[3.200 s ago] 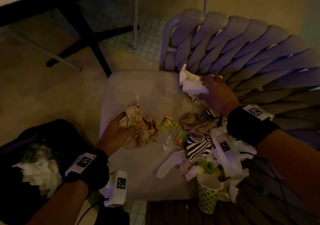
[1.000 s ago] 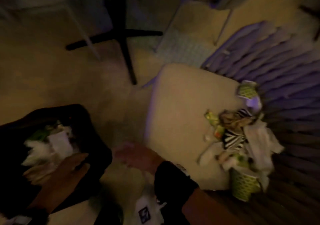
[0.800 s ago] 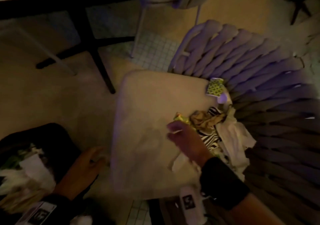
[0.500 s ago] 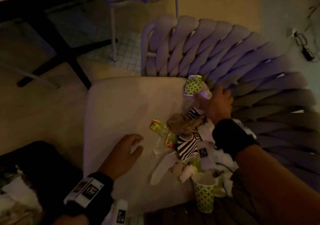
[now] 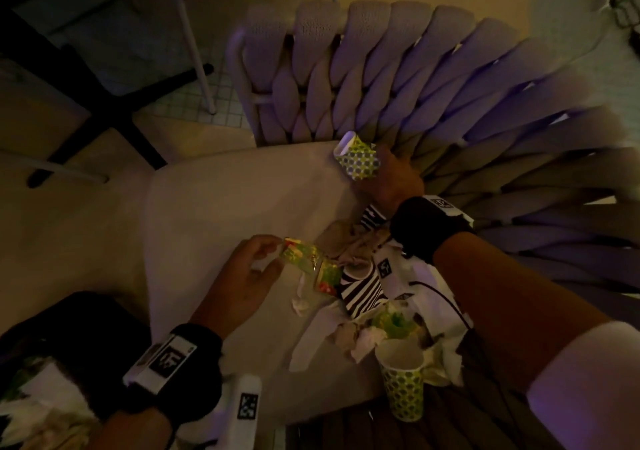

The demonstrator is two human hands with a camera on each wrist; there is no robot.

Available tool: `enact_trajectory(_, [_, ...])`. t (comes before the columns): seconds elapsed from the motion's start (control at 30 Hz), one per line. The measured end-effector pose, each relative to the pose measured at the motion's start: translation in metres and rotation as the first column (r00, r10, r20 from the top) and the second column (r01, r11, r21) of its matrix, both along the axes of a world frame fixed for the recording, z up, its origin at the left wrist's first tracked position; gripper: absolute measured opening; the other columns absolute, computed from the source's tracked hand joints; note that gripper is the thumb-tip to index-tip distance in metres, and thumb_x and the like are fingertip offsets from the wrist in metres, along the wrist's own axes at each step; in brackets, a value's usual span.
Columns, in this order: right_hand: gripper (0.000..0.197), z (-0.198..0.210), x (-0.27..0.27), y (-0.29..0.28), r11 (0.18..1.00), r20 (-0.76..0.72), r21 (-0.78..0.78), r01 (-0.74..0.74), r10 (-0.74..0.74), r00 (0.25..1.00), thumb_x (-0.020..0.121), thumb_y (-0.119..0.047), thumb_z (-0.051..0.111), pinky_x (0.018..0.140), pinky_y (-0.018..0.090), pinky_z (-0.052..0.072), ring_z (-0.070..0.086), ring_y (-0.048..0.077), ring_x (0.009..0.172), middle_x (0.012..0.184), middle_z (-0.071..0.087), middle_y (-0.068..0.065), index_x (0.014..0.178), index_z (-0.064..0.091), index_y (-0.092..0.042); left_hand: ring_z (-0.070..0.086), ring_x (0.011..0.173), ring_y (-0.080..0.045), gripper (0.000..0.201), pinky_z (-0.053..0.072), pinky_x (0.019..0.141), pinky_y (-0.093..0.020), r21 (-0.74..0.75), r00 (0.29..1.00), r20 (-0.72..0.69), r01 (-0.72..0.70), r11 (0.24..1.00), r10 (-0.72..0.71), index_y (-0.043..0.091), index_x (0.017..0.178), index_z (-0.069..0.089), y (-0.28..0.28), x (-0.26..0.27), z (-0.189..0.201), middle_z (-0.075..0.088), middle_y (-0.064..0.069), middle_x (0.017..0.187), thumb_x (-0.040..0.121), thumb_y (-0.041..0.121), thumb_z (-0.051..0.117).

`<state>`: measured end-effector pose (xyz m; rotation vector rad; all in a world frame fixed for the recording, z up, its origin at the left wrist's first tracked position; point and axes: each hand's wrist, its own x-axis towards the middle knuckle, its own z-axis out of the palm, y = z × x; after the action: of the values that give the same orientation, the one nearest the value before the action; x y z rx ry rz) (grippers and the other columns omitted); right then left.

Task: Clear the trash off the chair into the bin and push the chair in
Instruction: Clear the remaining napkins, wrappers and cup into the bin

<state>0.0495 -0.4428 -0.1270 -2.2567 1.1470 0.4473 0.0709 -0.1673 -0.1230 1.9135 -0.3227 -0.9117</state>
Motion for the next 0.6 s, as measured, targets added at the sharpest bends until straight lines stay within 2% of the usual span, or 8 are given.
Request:
enact_trajectory(0.07, [0.079, 0.016, -0.001, 0.007, 0.997, 0.051, 0.008, -0.071, 0.070, 0.996, 0.054, -0.067, 0.059, 0.093, 0.048, 0.046, 0.050, 0.041, 0.117, 0.128, 0.052, 0.018, 0.123, 0.042, -0.031, 0.052, 0.117, -0.015, 0.031, 0.043, 0.077, -0.003, -0.020, 0.998, -0.015, -0.060, 0.998, 0.060, 0.024, 0.114, 0.056, -0.009, 0.002, 0.008, 0.056, -0.003, 0.123, 0.087, 0.012, 0.064])
enact_trajectory(0.13, [0.081, 0.035, -0.004, 0.026, 0.977, 0.088, 0.059, -0.203, 0.198, 0.976, 0.061, -0.059, 0.067, 0.096, 0.045, 0.044, 0.046, 0.039, 0.119, 0.129, 0.047, 0.018, 0.130, 0.041, -0.026, 0.047, 0.123, -0.012, 0.051, 0.043, 0.084, -0.007, -0.065, 0.983, -0.112, -0.153, 0.986, 0.145, 0.023, 0.125, 0.049, -0.019, 0.006, 0.020, 0.050, 0.000, 0.132, 0.080, 0.025, 0.073])
enact_trajectory(0.23, [0.075, 0.062, -0.013, 0.070, 0.875, 0.154, 0.210, -0.437, 0.412, 0.898, 0.065, -0.053, 0.069, 0.092, 0.044, 0.045, 0.049, 0.034, 0.109, 0.118, 0.047, 0.013, 0.129, 0.042, -0.025, 0.051, 0.124, -0.014, 0.081, 0.049, 0.096, -0.031, -0.195, 0.895, -0.344, -0.363, 0.911, 0.283, 0.032, 0.131, 0.039, -0.034, 0.009, 0.031, 0.048, 0.000, 0.138, 0.062, 0.039, 0.082])
enact_trajectory(0.3, [0.068, 0.070, -0.018, 0.098, 0.781, 0.205, 0.350, -0.517, 0.474, 0.856, 0.068, -0.044, 0.074, 0.090, 0.043, 0.047, 0.052, 0.031, 0.106, 0.113, 0.050, 0.008, 0.126, 0.042, -0.027, 0.061, 0.112, -0.018, 0.070, 0.054, 0.085, -0.035, -0.215, 0.832, -0.414, -0.484, 0.848, 0.370, 0.036, 0.120, 0.048, -0.038, 0.009, 0.037, 0.059, -0.005, 0.126, 0.060, 0.030, 0.084])
enact_trajectory(0.37, [0.072, 0.069, -0.022, 0.110, 0.718, 0.206, 0.523, -0.459, 0.416, 0.886, 0.071, -0.026, 0.078, 0.089, 0.034, 0.048, 0.055, 0.021, 0.107, 0.117, 0.055, 0.004, 0.131, 0.039, -0.024, 0.068, 0.094, -0.020, 0.054, 0.057, 0.074, -0.035, -0.201, 0.776, -0.467, -0.560, 0.804, 0.424, 0.034, 0.105, 0.061, -0.034, 0.009, 0.043, 0.071, -0.004, 0.104, 0.059, 0.019, 0.085])
enact_trajectory(0.47, [0.068, 0.055, -0.028, 0.108, 0.730, 0.094, 0.566, -0.385, 0.406, 0.909, 0.074, -0.017, 0.077, 0.062, 0.010, 0.040, 0.056, 0.014, 0.080, 0.093, 0.057, -0.002, 0.128, 0.035, -0.019, 0.068, 0.076, -0.017, 0.022, 0.055, 0.071, -0.038, -0.141, 0.795, -0.390, -0.550, 0.823, 0.465, 0.021, 0.083, 0.071, -0.011, 0.009, 0.039, 0.073, 0.000, 0.079, 0.065, 0.014, 0.082])
enact_trajectory(0.5, [0.073, 0.047, -0.029, 0.107, 0.749, 0.039, 0.544, -0.377, 0.427, 0.904, 0.074, -0.019, 0.077, 0.062, 0.011, 0.040, 0.058, 0.017, 0.084, 0.097, 0.058, 0.000, 0.132, 0.032, -0.019, 0.066, 0.072, -0.015, 0.016, 0.053, 0.070, -0.037, -0.096, 0.813, -0.315, -0.541, 0.835, 0.490, 0.018, 0.079, 0.070, -0.001, 0.009, 0.033, 0.071, 0.002, 0.074, 0.070, 0.013, 0.081])
enact_trajectory(0.6, [0.099, 0.026, -0.030, 0.116, 0.783, -0.098, 0.478, -0.397, 0.497, 0.862, 0.074, -0.033, 0.076, 0.096, 0.033, 0.040, 0.046, 0.034, 0.125, 0.137, 0.046, 0.018, 0.149, 0.012, -0.021, 0.064, 0.079, -0.022, 0.018, 0.049, 0.074, -0.039, 0.013, 0.878, -0.146, -0.458, 0.889, 0.455, 0.024, 0.084, 0.069, 0.027, 0.003, 0.017, 0.072, -0.009, 0.087, 0.071, 0.013, 0.074])
